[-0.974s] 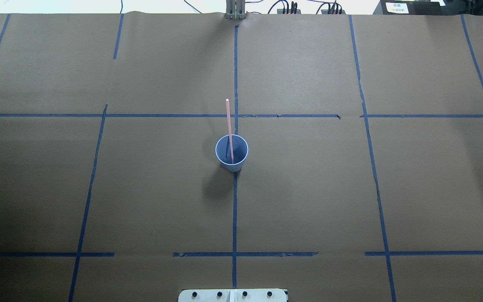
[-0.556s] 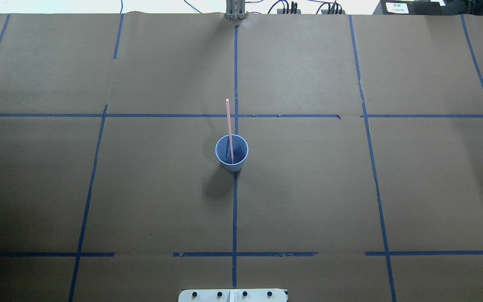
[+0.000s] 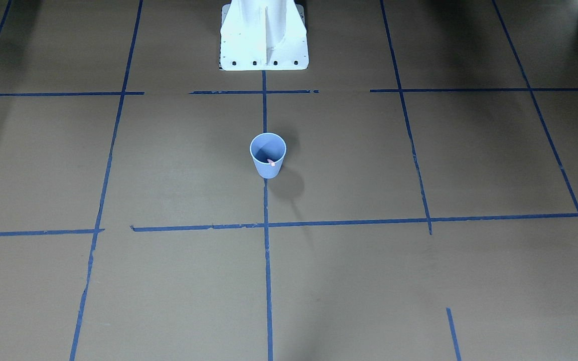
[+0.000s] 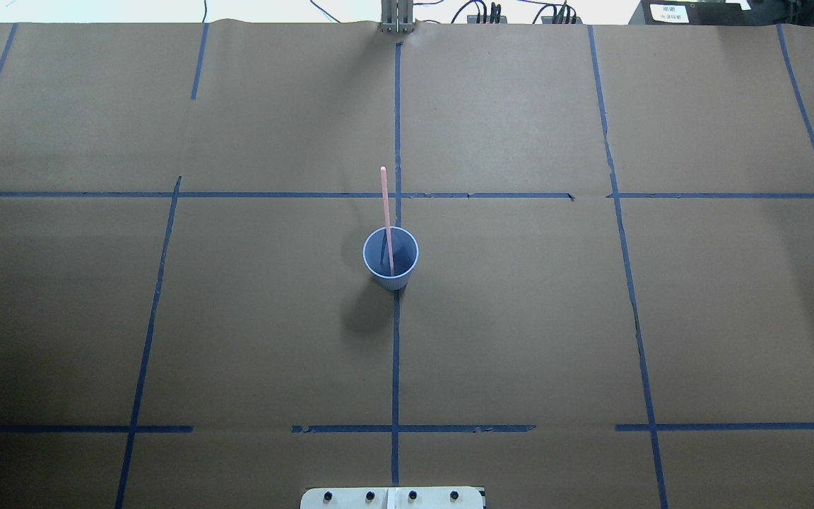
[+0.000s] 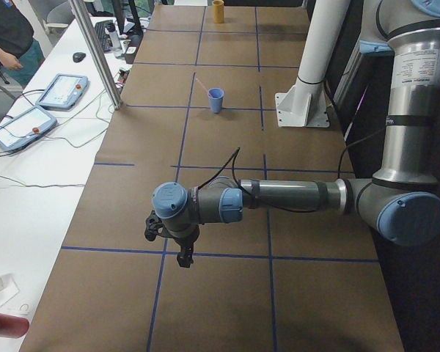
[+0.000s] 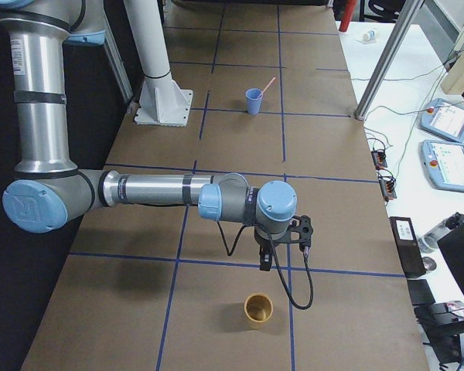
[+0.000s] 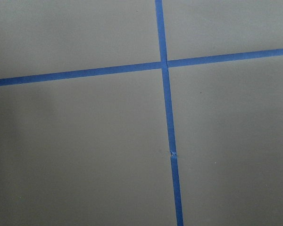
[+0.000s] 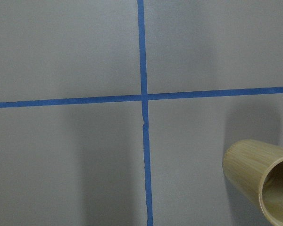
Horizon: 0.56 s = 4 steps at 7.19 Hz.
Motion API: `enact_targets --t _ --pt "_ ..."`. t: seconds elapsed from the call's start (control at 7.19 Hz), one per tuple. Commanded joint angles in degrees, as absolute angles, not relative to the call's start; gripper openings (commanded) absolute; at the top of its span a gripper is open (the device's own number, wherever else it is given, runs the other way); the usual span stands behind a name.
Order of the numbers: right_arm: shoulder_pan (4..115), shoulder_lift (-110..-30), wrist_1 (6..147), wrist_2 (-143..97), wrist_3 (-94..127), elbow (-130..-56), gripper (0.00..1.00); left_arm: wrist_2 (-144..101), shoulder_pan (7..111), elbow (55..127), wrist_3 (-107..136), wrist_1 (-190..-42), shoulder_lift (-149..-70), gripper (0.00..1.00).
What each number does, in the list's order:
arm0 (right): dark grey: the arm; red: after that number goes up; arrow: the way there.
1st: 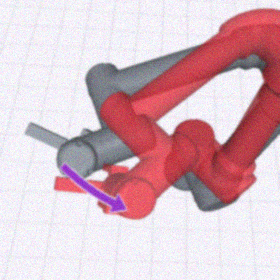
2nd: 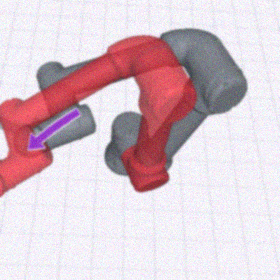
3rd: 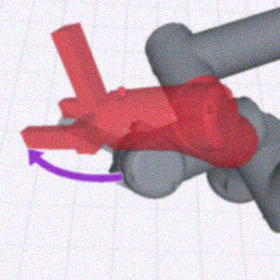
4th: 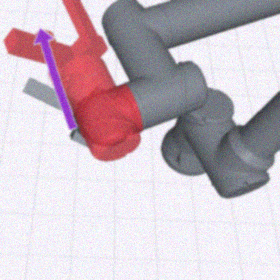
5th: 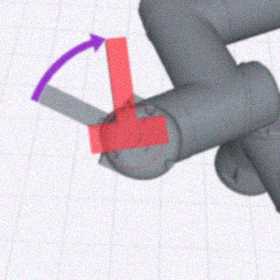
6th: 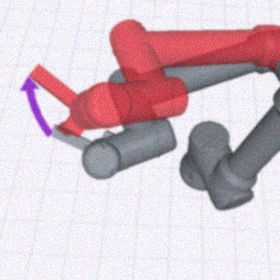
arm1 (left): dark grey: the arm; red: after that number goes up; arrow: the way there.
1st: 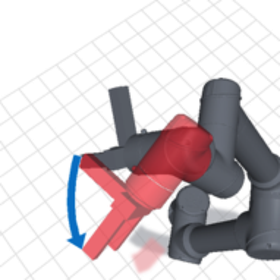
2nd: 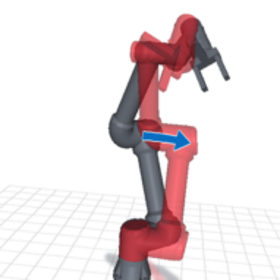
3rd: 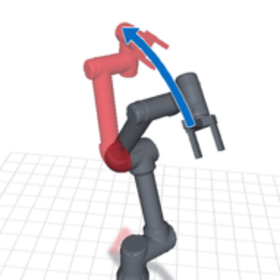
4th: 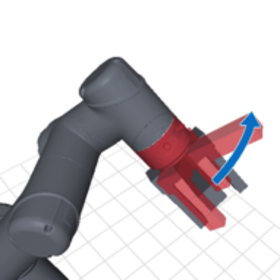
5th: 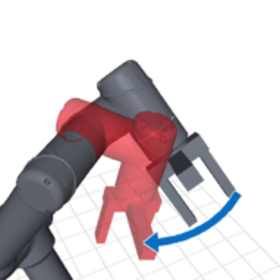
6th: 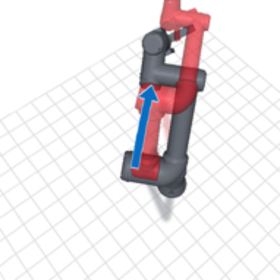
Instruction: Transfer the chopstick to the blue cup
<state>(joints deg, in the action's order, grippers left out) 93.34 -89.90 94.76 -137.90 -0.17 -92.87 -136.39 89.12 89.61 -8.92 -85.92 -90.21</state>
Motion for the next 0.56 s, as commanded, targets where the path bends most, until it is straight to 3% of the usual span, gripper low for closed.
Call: enact_targets --t 0.0,0.42 --pt "93.34 -89.82 94.83 -137.90 -0.09 -92.99 1.00 -136.32 89.12 89.56 -8.79 -86.04 -90.26 1.00" --pt "93.34 -89.74 94.83 -137.90 0.09 -93.16 1.00 -136.32 89.12 89.56 -8.79 -86.04 -90.26 1.00"
